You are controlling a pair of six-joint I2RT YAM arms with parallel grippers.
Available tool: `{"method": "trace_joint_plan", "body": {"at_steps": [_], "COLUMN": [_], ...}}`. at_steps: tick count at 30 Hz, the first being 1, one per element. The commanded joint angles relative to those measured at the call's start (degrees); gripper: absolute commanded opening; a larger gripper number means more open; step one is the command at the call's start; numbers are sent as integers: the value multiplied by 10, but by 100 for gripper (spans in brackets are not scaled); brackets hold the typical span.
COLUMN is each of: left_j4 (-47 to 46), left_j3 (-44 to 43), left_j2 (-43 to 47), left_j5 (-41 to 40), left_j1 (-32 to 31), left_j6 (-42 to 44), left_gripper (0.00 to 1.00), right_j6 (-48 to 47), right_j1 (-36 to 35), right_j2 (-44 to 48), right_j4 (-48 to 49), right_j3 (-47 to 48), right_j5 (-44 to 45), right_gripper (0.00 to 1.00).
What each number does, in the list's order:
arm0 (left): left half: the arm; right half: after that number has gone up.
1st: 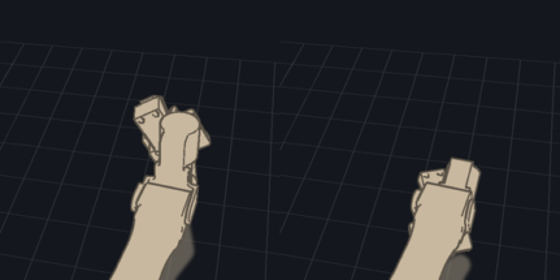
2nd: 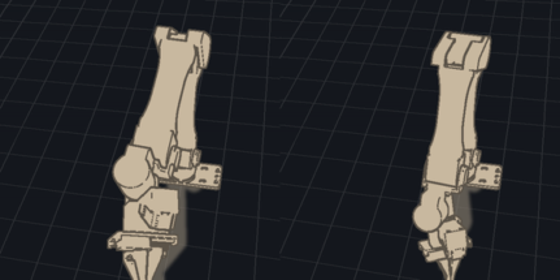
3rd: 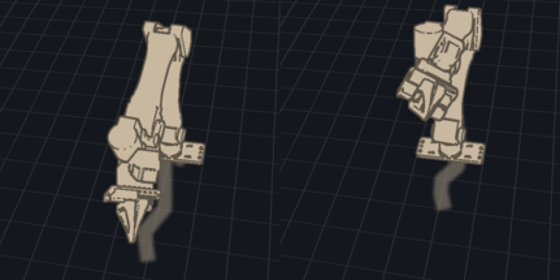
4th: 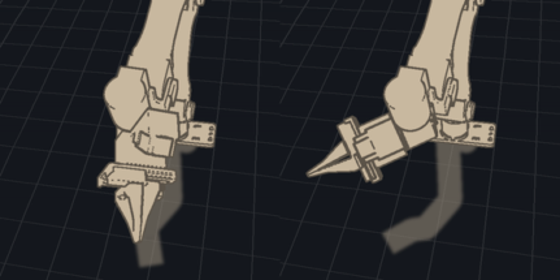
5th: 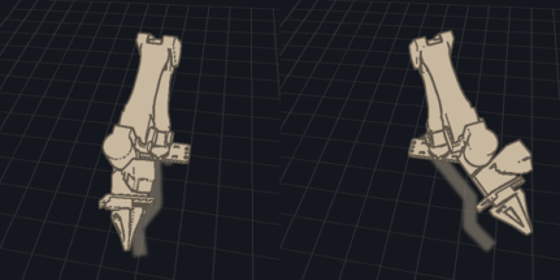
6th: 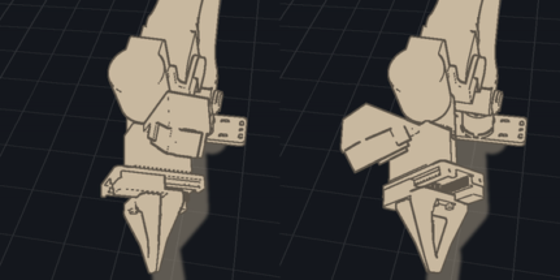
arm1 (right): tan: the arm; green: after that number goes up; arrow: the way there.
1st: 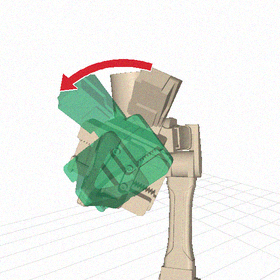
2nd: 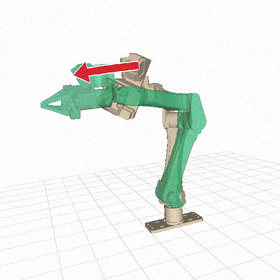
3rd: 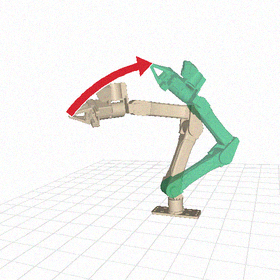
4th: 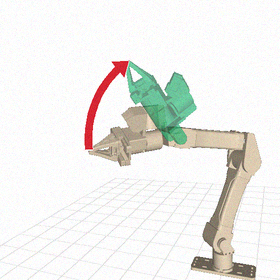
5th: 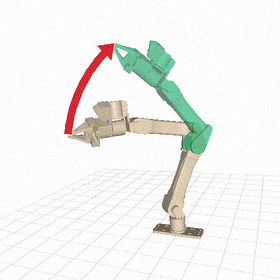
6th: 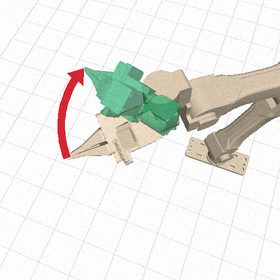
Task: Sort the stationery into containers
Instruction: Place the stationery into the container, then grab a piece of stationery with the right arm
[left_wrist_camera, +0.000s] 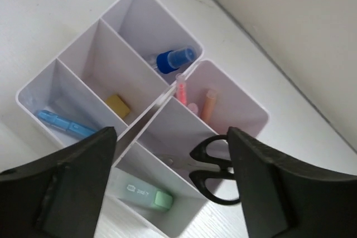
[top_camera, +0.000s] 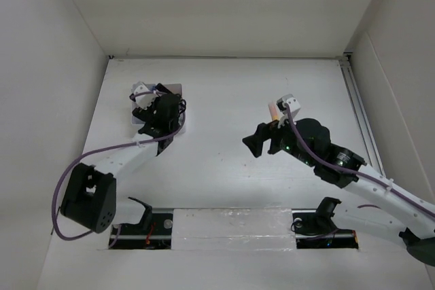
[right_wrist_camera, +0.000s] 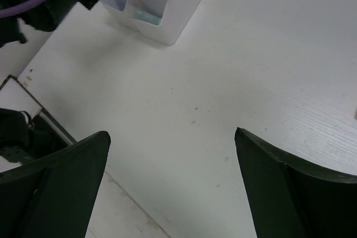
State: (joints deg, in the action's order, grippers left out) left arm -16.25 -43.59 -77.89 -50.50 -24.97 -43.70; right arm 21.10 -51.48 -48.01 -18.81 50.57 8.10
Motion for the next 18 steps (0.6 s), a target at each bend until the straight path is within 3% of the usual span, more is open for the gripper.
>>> {"method": "trace_joint_plan", "body": {"at_steps": [1,3,4,7,11,18], "left_j4": [14,49,66,132,108,142], "left_j3": [-3,-8,-18,-45,-9,3], "left_j2": [79,124,137,181,241,301], "left_j5": [14,32,57,124,243,315], "left_j1": [-3,-3,-3,-3,-3,-3], "left_j6": [-1,-1,-1,-8,-10,-9], "left_gripper": [79,88,100,100,100,100], "right_j6": [6,13,13,7,-15,-21], "right_j1": [28,73,124,178,222,307], "right_j2": [-31,-93,-116,-194,-276,-410], "right_j4": [23,23,23,42,58,59], "right_j3": [-6,1,8,30,74,138], "right_j5": [51,36,6,-24,-25,-39], "right_gripper": [100,100,100,100,100,99]}}
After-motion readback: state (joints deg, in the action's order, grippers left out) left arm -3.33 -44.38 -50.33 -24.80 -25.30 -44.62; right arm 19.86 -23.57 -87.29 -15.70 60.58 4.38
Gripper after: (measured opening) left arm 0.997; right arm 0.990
